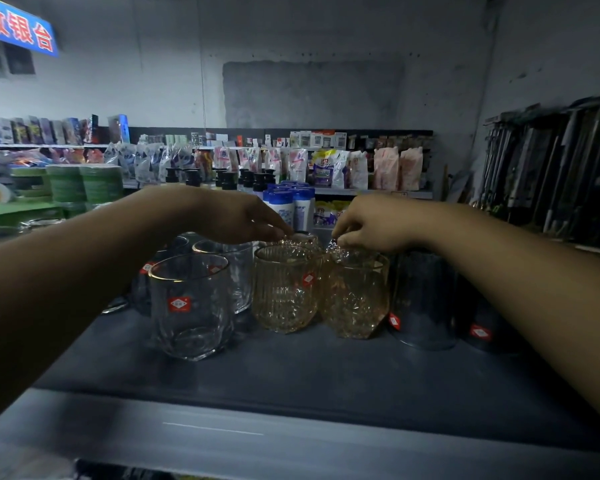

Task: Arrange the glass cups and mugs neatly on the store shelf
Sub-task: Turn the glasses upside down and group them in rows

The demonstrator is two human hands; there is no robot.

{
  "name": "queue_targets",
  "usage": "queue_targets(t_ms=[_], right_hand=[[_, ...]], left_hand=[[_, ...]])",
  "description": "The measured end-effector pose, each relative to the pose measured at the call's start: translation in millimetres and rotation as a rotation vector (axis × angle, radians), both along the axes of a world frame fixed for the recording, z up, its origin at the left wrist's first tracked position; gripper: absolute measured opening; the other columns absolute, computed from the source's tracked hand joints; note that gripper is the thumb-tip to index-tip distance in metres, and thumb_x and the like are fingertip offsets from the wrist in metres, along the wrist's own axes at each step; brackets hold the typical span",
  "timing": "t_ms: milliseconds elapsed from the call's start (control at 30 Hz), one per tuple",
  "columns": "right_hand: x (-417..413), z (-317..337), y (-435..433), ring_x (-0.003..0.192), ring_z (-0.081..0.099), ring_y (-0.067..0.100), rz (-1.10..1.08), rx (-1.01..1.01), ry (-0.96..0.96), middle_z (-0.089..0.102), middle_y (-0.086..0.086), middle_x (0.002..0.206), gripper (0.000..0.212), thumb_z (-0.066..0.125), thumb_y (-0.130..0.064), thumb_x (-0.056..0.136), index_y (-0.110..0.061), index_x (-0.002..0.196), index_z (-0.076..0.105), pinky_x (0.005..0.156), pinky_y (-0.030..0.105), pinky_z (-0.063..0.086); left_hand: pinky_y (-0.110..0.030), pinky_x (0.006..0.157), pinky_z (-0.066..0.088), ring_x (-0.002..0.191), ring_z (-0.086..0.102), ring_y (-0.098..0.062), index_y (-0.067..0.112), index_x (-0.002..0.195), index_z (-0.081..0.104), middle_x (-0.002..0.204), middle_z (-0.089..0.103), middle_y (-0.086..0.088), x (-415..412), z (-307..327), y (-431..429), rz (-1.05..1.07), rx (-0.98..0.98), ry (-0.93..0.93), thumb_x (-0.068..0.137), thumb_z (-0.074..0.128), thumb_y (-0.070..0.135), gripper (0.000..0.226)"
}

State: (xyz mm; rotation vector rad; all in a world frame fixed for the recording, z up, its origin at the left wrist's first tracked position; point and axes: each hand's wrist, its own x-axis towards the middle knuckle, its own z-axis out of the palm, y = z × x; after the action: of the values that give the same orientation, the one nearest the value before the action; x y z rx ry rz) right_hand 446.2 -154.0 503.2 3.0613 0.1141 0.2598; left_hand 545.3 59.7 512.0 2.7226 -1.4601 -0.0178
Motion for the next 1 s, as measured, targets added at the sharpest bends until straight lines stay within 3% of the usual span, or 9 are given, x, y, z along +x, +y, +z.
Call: queue_targets(t_ms=[133, 233, 333, 433, 600, 700, 800, 900, 1000], right_hand=[[-27.2, 1.4, 1.7, 0.099, 0.065, 0.010, 0.054, 0.091, -0.093, 0.072, -0.004, 0.116, 0.029, 0.056, -0.035, 0.102, -0.019, 0.121, 0.071, 0.094, 0.036, 0.054], [-53.5, -1.7, 7.7, 0.096, 0.065, 0.008, 0.094, 0.104, -0.067, 0.071, -0.008, 0.110, 0.035, 0.055, -0.046, 0.100, -0.022, 0.119, 0.071, 0.090, 0.035, 0.055], [-73.8, -12.5, 11.1, 0.092, 0.064, 0.010, 0.111, 0.052, -0.081, 0.070, -0.008, 0.106, 0.037, 0.054, -0.052, 0.098, -0.024, 0.116, 0.071, 0.087, 0.039, 0.055], [-85.7, -31.3, 12.7, 0.085, 0.064, 0.014, 0.158, 0.010, -0.195, 0.069, -0.005, 0.097, 0.026, 0.060, -0.048, 0.096, -0.025, 0.105, 0.069, 0.079, 0.041, 0.056], [-95.3, -52.7, 19.3, 0.101, 0.063, 0.025, 0.177, 0.107, -0.303, 0.067, 0.007, 0.108, 0.011, 0.063, -0.019, 0.095, -0.016, 0.106, 0.063, 0.084, 0.038, 0.051], [-105.7, -51.4, 19.7, 0.103, 0.062, 0.025, 0.190, 0.177, -0.313, 0.067, 0.007, 0.111, 0.014, 0.062, -0.017, 0.096, -0.016, 0.110, 0.064, 0.082, 0.034, 0.048], [-119.4, -49.6, 18.1, 0.101, 0.062, 0.022, 0.212, 0.238, -0.290, 0.066, 0.005, 0.110, 0.016, 0.062, -0.019, 0.097, -0.018, 0.113, 0.065, 0.082, 0.035, 0.050], [-135.8, -48.8, 18.8, 0.098, 0.062, 0.015, 0.260, 0.306, -0.285, 0.068, 0.000, 0.110, 0.021, 0.065, -0.021, 0.095, -0.021, 0.117, 0.068, 0.085, 0.033, 0.050], [-151.1, -52.5, 18.2, 0.089, 0.062, 0.005, 0.315, 0.431, -0.306, 0.069, -0.008, 0.101, 0.019, 0.069, -0.019, 0.093, -0.023, 0.112, 0.071, 0.082, 0.028, 0.051]], left_hand=[[-0.037, 0.100, 0.053, 0.109, 0.066, -0.001, 0.032, 0.129, 0.067, 0.127, 0.068, 0.016, -28.5, -0.1, 4.5, -0.108, -0.180, 0.002, 0.089, 0.051, 0.061, 0.051], [-0.031, 0.102, 0.050, 0.117, 0.061, -0.001, 0.038, 0.136, 0.060, 0.132, 0.063, 0.021, -52.1, -2.1, 6.7, -0.097, -0.080, 0.061, 0.077, 0.064, 0.072, 0.069], [-0.033, 0.106, 0.046, 0.120, 0.057, -0.006, 0.034, 0.140, 0.057, 0.138, 0.060, 0.015, -67.0, -8.9, 3.0, -0.108, -0.037, -0.097, 0.079, 0.075, 0.058, 0.067], [-0.025, 0.105, 0.041, 0.118, 0.056, -0.007, 0.026, 0.138, 0.059, 0.137, 0.061, 0.007, -78.6, -18.7, -4.3, -0.125, -0.079, -0.193, 0.083, 0.079, 0.042, 0.060], [-0.026, 0.102, 0.043, 0.122, 0.058, -0.017, 0.018, 0.143, 0.054, 0.138, 0.060, 0.000, -99.1, -33.8, -12.6, -0.103, -0.201, -0.215, 0.082, 0.082, 0.036, 0.069], [-0.030, 0.097, 0.047, 0.115, 0.061, -0.021, 0.015, 0.139, 0.057, 0.131, 0.063, -0.003, -113.9, -38.2, -14.3, -0.117, -0.261, -0.252, 0.079, 0.084, 0.035, 0.069], [-0.033, 0.087, 0.051, 0.102, 0.064, -0.020, 0.016, 0.131, 0.062, 0.118, 0.065, -0.002, -129.6, -43.9, -12.7, -0.137, -0.317, -0.266, 0.077, 0.077, 0.049, 0.065], [-0.031, 0.082, 0.052, 0.095, 0.062, -0.013, 0.024, 0.127, 0.062, 0.112, 0.060, 0.006, -148.7, -50.0, -9.2, -0.121, -0.376, -0.201, 0.079, 0.074, 0.057, 0.059], [-0.029, 0.082, 0.056, 0.094, 0.064, -0.005, 0.026, 0.123, 0.062, 0.109, 0.064, 0.011, -166.5, -60.5, -11.4, -0.060, -0.467, -0.008, 0.079, 0.080, 0.049, 0.054]])
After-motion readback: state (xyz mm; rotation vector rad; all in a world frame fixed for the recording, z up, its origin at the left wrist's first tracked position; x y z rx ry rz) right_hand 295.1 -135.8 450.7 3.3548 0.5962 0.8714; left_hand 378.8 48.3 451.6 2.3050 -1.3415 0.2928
